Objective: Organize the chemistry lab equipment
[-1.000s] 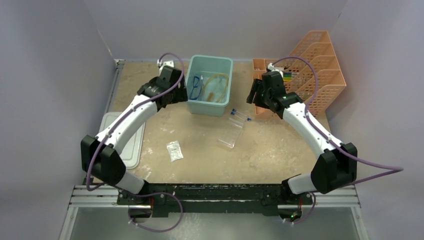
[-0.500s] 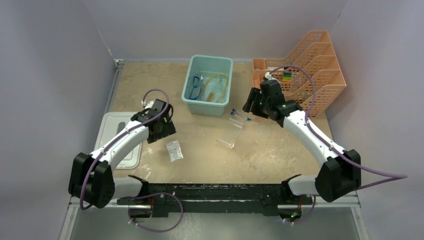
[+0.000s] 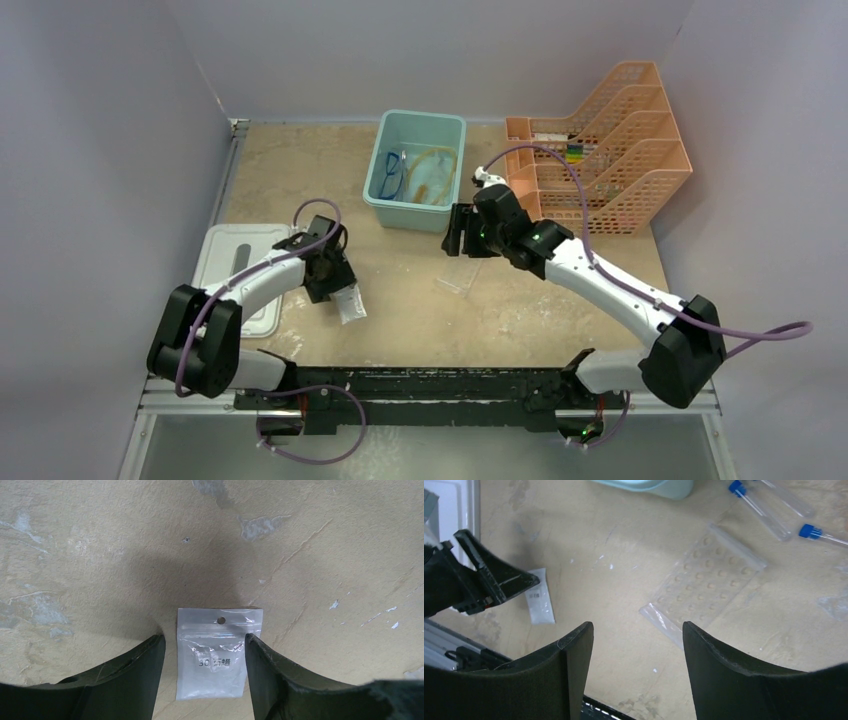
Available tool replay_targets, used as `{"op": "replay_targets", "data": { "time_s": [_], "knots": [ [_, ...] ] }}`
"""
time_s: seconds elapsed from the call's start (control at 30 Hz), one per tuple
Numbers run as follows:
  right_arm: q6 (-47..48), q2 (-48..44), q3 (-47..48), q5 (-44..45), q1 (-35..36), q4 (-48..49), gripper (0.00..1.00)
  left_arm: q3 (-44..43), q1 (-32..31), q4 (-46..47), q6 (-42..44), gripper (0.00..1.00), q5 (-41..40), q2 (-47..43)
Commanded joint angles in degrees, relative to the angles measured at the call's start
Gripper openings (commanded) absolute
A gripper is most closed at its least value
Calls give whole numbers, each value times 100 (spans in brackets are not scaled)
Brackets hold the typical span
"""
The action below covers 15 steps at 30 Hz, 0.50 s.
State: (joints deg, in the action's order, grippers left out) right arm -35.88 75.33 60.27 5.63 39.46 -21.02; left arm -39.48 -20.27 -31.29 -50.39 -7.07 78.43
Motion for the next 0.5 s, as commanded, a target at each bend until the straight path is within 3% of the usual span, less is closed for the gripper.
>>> {"op": "replay_targets", "data": {
  "time_s": [0.0, 0.3, 0.47],
  "knots": [
    [37, -49, 15, 175, 372, 296, 67, 100, 24, -186, 2, 56, -228, 210],
    [-10, 104, 82, 529, 691, 345, 67, 112, 17, -423, 63, 42, -358, 492],
    [-7, 89, 73, 618, 729, 370, 67, 170, 6, -226, 108, 26, -270, 769]
  ]
}}
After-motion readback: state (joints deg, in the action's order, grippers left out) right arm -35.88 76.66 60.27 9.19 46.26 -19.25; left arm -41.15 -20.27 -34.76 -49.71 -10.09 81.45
